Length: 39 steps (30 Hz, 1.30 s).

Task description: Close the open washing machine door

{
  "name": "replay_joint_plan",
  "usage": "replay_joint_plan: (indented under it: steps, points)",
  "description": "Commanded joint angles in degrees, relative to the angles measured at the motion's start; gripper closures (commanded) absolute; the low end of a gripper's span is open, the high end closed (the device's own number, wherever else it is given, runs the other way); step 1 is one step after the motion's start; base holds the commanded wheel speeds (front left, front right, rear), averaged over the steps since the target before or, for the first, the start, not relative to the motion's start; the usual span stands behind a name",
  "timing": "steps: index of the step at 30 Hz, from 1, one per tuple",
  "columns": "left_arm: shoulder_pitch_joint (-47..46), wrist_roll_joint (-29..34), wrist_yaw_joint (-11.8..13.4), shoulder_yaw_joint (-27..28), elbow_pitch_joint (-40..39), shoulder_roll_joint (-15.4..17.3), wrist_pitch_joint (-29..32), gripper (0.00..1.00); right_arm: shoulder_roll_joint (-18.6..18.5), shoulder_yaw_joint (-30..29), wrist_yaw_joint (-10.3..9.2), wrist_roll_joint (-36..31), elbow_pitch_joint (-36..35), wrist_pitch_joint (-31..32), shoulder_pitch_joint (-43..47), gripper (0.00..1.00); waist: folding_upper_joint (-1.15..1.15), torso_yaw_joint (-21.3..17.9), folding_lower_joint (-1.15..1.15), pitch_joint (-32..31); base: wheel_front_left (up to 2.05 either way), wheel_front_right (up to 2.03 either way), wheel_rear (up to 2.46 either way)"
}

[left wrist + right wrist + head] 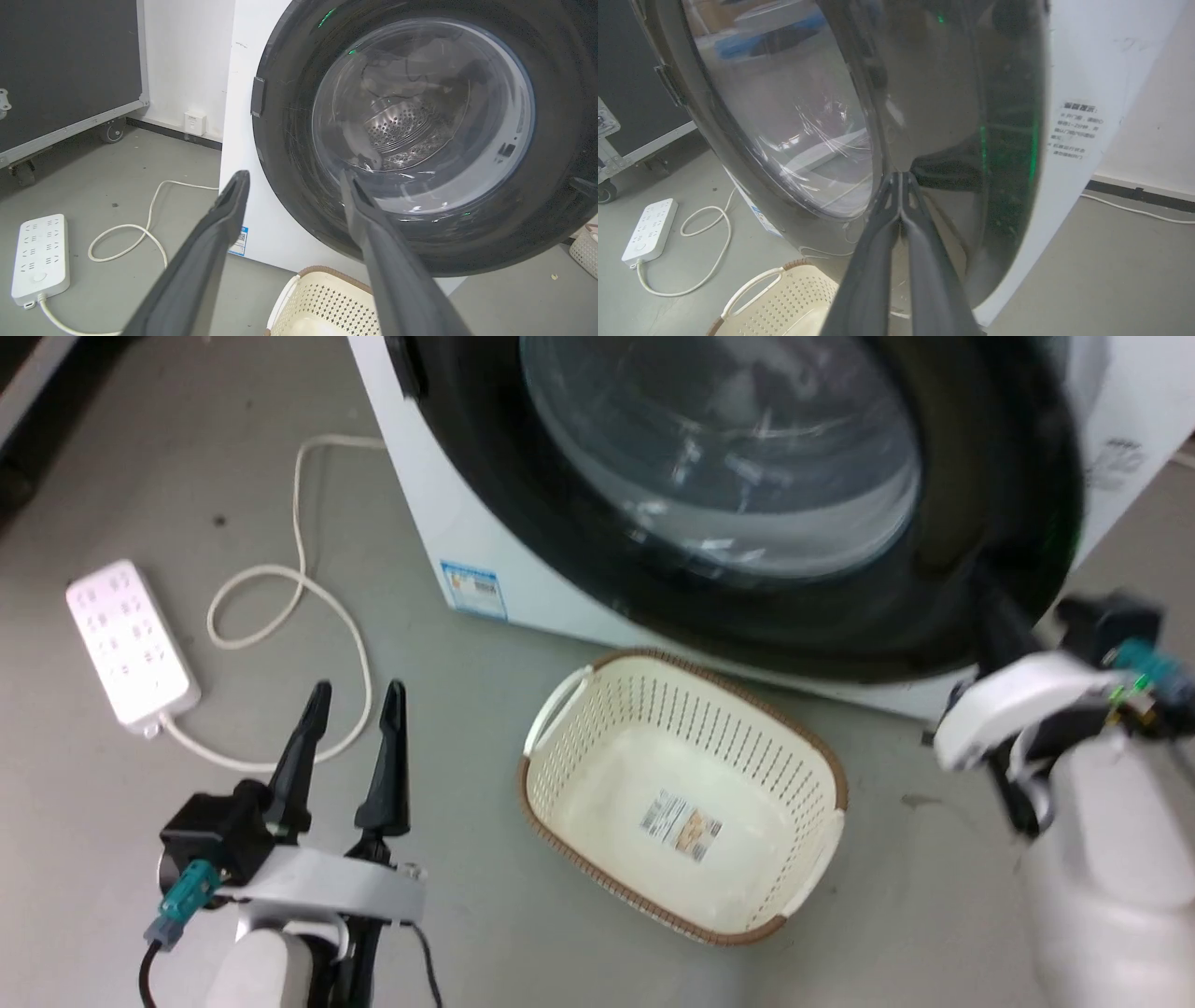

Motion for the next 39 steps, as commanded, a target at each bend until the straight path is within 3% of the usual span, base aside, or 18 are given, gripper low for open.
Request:
replay_joint_plan:
  steps: [1,13,21,30,39]
  points:
    - [-0.74,0.35,-0.38,0.15,-0.29,-0.32,-0.25,0.00,-0.38,-0.56,-0.10,-0.42,0.21,-0.41,-1.49,1.00,0.00,0.74,-0.01,1.54,0.00,0.00,0.00]
    - [-4.39,2.07,-1.59,0.35,-0.36,-2.14,-0.25,0.00,-2.31,-11.49,-0.10,-5.44,2.14,-2.34,-15.15,1.00,0.00,2.63,-0.01,8.09,0.00,0.00,0.00]
    - [-4.68,3.09,-1.90,1.09,0.16,-2.14,-0.25,0.00,-2.17,-13.17,-0.10,-3.90,-1.47,-2.67,-15.04,1.00,0.00,1.09,-0.01,5.77,0.00,0.00,0.00]
    - [-1.82,5.50,-2.03,3.75,0.69,-0.76,-0.25,0.00,-0.38,-8.05,-0.10,1.77,-17.99,-2.70,1.05,1.00,0.00,-5.45,-0.01,-3.17,0.00,0.00,0.00]
    - [1.05,7.03,-1.48,4.64,3.90,-0.88,-0.25,0.00,-0.31,0.81,-0.10,3.35,-23.87,-2.70,21.08,1.00,0.00,-10.13,-0.01,-9.08,0.00,0.00,0.00]
